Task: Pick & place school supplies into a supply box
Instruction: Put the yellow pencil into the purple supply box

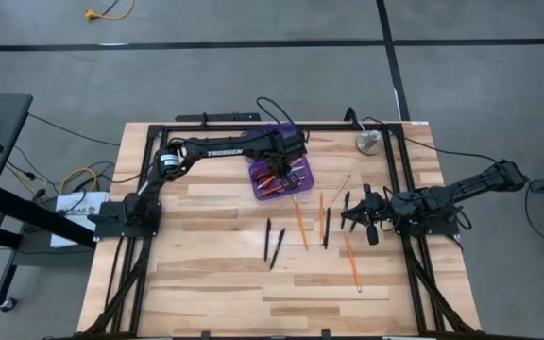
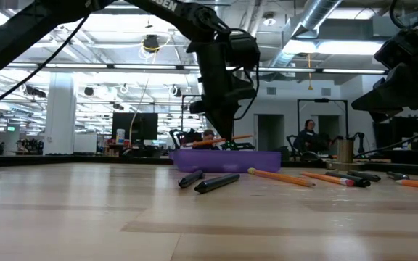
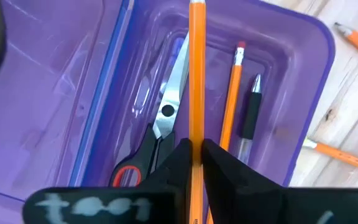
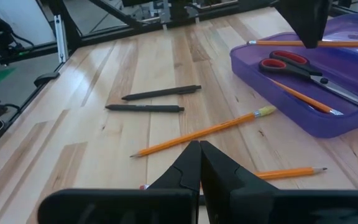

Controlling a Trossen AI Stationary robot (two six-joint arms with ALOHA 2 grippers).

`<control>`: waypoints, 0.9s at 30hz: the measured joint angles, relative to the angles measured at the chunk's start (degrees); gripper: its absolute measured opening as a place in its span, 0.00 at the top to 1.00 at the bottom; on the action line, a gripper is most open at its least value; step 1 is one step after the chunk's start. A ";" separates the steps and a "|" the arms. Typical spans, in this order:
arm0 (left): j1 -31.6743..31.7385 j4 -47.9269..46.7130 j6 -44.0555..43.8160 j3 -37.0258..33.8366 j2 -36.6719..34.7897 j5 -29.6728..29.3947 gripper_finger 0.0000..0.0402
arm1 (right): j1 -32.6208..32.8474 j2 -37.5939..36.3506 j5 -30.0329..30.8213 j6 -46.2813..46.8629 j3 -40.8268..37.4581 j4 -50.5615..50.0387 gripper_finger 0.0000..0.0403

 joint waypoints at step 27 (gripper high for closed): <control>-0.45 -4.65 -5.13 3.30 -0.82 5.93 0.64 | 0.00 0.01 0.00 -0.67 -0.01 0.00 1.00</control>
